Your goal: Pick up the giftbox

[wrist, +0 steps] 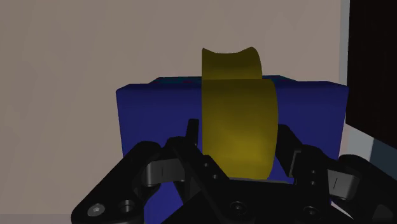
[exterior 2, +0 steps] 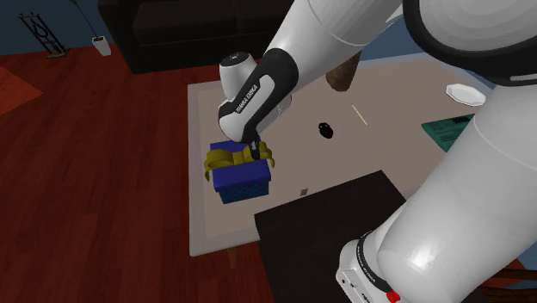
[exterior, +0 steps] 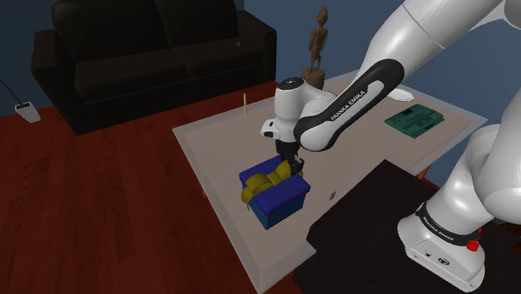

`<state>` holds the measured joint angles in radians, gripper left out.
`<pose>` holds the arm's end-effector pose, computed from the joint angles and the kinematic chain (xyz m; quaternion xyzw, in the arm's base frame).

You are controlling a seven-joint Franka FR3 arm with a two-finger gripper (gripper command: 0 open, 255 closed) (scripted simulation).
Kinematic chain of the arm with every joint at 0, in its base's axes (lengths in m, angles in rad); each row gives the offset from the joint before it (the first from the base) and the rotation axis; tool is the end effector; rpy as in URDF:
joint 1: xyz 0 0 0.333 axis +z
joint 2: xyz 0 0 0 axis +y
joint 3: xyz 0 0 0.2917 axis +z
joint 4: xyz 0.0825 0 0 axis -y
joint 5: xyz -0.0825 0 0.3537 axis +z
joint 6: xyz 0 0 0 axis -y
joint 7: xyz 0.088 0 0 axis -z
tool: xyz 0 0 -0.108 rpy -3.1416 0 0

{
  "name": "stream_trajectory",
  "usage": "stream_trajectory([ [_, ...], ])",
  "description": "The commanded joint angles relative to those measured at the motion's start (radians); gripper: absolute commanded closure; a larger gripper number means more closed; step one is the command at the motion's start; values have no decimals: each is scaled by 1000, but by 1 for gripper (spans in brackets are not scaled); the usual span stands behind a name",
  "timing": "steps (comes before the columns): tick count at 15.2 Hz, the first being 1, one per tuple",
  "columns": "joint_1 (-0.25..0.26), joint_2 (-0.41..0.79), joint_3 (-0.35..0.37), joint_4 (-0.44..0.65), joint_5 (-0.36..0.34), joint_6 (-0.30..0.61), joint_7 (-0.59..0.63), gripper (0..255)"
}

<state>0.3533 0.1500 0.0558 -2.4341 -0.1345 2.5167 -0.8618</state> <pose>0.4240 0.1856 0.2390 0.7697 0.6367 -0.0399 0.0250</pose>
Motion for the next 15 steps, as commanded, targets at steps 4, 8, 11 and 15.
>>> stream_trajectory([
  [4,0,3,0,-2,-1,5,1,255],
  [8,0,3,0,-1,-1,4,1,255],
  [11,0,-18,2,5,6,-23,-5,255],
  [15,-1,-66,5,11,18,-77,-16,255],
])
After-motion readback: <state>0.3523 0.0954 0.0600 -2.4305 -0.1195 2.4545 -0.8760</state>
